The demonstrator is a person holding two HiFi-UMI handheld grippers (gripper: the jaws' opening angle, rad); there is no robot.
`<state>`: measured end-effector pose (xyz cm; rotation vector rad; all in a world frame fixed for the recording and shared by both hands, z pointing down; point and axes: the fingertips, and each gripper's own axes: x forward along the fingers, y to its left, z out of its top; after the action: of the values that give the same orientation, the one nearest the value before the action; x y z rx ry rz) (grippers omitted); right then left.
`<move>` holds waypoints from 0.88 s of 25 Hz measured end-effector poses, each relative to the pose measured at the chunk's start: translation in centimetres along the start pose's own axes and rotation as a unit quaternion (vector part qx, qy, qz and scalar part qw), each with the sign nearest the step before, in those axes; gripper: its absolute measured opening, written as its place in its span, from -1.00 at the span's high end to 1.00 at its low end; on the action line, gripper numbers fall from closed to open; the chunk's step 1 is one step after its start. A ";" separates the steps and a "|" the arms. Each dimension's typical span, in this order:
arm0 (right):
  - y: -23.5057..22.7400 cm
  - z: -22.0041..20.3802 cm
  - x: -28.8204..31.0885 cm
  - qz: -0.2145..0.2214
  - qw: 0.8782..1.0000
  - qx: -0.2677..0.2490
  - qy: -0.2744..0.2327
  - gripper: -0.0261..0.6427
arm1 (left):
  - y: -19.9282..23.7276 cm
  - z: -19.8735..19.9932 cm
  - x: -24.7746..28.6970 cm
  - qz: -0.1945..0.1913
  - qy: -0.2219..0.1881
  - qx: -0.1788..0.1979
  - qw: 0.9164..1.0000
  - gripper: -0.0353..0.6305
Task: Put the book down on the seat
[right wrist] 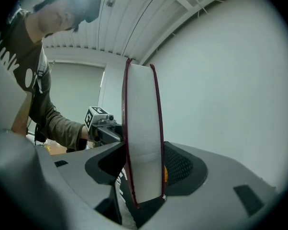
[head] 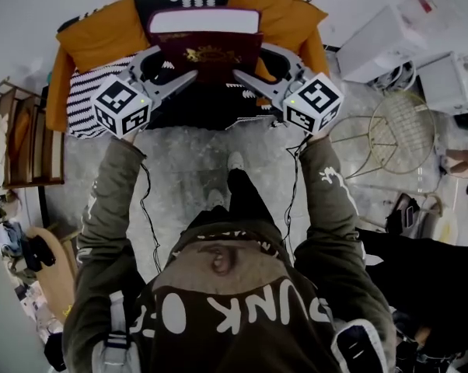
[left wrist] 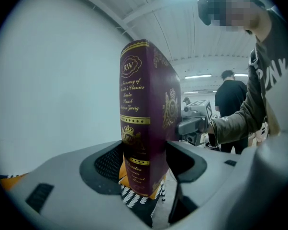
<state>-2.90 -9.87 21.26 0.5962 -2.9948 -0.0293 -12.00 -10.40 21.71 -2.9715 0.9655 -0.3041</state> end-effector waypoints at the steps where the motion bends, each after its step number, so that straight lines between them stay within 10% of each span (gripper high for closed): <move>1: -0.7 -0.5 0.4 0.001 1.000 0.004 0.001 0.17 | 0.6 -0.5 0.6 0.000 0.003 -0.003 1.000 0.09; 22: -15.9 -21.9 6.9 0.043 0.990 0.122 0.062 0.17 | 11.3 -20.6 15.3 -0.008 0.081 -0.110 0.991 0.09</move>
<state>-1.18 -27.24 43.10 0.4685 -2.9202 0.3706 -10.29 -27.29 43.96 -3.1961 1.0549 -0.4771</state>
